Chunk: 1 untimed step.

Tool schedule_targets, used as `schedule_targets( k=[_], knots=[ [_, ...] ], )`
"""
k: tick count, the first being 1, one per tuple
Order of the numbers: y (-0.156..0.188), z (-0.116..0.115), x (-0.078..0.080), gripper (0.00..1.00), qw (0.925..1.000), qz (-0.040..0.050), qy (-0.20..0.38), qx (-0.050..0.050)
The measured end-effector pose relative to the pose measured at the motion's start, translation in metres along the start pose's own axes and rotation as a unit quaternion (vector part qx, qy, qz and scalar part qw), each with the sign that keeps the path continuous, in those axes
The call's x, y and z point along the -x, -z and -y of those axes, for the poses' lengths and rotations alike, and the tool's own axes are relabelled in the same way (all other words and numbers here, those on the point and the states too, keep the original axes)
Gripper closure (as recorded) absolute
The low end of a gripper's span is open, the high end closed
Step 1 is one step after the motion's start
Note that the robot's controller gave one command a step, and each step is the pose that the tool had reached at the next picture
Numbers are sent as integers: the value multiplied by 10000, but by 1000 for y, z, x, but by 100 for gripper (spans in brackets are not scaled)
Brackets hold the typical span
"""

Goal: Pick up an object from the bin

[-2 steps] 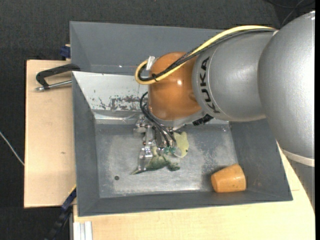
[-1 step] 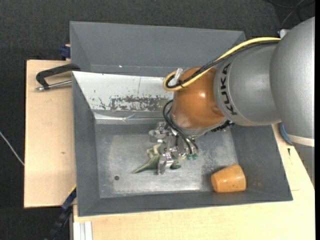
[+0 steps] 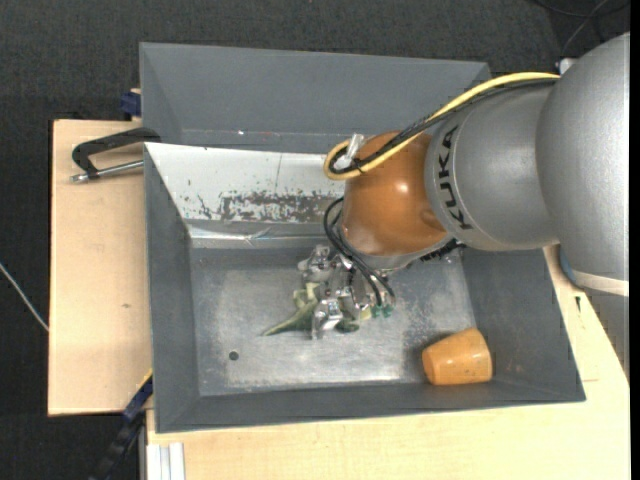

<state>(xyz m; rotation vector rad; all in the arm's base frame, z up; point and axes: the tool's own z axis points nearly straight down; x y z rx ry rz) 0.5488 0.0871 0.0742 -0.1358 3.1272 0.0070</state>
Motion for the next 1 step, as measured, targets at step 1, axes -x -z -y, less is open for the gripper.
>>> schedule_targets(
  k=[1],
  knots=[
    [208,-6,10,100,10000,14,-18,-12]
  ],
)
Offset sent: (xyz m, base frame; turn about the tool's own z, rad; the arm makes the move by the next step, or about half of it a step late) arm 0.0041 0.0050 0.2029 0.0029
